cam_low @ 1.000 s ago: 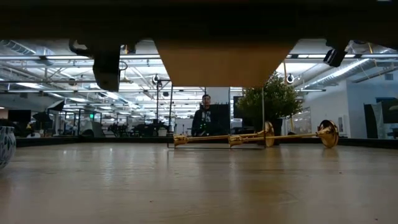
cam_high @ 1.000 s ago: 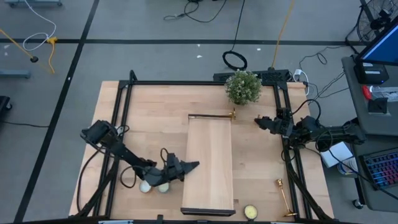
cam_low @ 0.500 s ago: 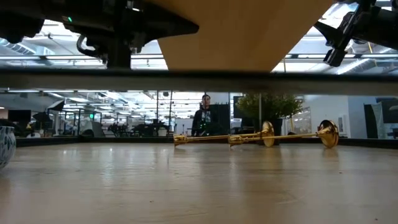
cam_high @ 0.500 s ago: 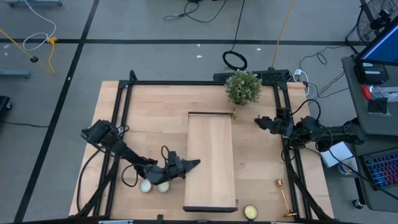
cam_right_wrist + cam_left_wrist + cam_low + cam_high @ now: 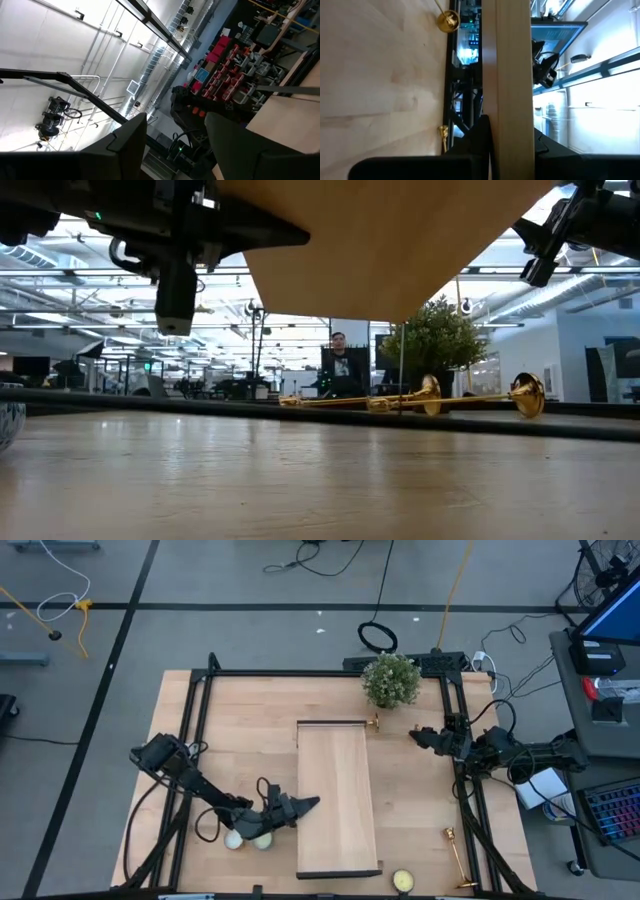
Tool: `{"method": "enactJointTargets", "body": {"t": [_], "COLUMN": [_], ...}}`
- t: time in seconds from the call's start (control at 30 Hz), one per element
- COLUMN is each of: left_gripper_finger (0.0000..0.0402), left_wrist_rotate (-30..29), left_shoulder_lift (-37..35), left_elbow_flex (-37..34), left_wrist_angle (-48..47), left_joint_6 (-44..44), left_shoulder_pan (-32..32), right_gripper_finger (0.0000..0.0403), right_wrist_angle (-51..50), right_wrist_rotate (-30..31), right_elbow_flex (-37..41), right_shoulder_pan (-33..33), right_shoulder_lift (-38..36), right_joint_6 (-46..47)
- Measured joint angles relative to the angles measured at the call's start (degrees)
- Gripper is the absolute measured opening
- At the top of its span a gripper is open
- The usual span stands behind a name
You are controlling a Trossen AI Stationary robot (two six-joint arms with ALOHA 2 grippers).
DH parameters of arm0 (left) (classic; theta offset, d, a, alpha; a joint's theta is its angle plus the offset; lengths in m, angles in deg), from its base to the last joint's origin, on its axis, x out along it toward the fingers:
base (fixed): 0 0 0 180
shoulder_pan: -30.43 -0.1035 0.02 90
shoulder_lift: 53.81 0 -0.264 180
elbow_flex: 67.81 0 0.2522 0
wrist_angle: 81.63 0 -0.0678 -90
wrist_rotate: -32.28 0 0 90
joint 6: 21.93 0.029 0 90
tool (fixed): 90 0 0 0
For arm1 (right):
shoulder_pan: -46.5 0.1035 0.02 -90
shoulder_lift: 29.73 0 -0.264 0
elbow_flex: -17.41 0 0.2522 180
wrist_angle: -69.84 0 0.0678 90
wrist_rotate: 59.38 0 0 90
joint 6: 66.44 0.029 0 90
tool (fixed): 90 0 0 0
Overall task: Pick & Place candle stick holders
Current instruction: Prepare the shelf
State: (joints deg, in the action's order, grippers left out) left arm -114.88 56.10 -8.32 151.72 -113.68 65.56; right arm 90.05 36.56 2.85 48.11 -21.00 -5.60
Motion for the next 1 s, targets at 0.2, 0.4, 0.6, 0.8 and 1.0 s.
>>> {"method": "enactJointTargets", "body": {"t": [0.2,0.4,0.6,0.8,1.0], "left_gripper_finger": [0.0050,0.0050,0.0068,0.0076,0.0079], "left_wrist_rotate": [0.57,1.00,1.41,1.38,1.15], "left_shoulder_lift": [0.00,-0.02,-0.02,-0.04,-0.04], "left_elbow_flex": [0.00,0.00,0.00,0.02,0.02], "left_wrist_angle": [-0.90,-2.00,-2.65,-2.82,-2.97], "left_joint_6": [-0.13,-0.36,-1.88,-2.38,-2.32], "left_shoulder_pan": [0.26,0.20,0.20,0.20,0.22], "right_gripper_finger": [0.0203,0.0203,0.0203,0.0203,0.0203], "right_wrist_angle": [0.07,0.05,0.05,0.04,0.03], "right_wrist_rotate": [-0.02,-0.02,-0.02,-0.03,-0.04], "right_elbow_flex": [0.00,0.00,0.00,0.00,0.00], "right_shoulder_pan": [0.00,0.00,0.00,0.01,0.02], "right_shoulder_lift": [-0.02,-0.02,-0.02,-0.02,-0.02], "right_joint_6": [1.07,1.07,1.07,1.07,1.07]}}
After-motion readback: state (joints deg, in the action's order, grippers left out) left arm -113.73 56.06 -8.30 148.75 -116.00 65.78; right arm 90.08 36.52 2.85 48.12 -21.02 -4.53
